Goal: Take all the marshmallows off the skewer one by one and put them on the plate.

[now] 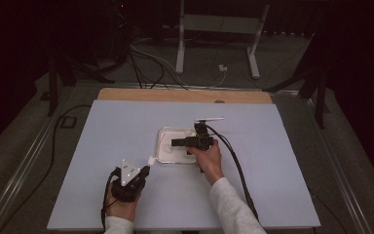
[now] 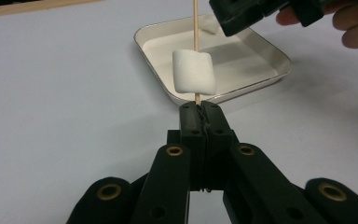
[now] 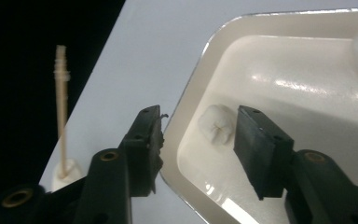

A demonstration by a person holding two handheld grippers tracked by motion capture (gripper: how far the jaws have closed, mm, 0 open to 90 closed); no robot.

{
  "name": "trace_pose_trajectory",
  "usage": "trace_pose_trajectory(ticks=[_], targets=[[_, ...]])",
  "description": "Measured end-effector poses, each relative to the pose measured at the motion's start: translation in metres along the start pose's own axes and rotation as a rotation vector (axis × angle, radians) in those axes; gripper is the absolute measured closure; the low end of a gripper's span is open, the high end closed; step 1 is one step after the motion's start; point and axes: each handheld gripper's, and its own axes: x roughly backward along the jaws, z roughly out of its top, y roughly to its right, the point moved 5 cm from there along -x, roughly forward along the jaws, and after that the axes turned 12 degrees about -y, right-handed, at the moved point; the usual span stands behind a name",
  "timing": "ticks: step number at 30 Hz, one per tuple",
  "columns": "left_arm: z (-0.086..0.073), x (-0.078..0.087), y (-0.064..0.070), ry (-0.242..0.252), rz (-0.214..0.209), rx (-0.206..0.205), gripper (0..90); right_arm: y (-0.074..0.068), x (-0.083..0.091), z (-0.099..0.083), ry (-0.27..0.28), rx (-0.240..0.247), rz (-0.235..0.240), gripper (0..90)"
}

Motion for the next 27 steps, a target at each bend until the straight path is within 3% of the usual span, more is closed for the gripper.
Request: trace_pose_trajectory(ticks=[15, 24, 27], targets=[[0.008, -0.008, 0.002, 0.019, -0.007, 0.009, 90.0, -0.018, 0.028, -0.003, 0.044, 0.107, 0.048, 33.5], [0.015, -0.012, 0.008, 0.054, -0.028, 0.012, 90.0, -0.044, 0.012, -0.017, 0.028, 0.162, 0.12, 32.0], [0.018, -0.013, 0.012, 0.065, -0.037, 0.006, 90.0, -0.049, 0.002, -0.021, 0.006, 0.148, 0.157, 36.7]])
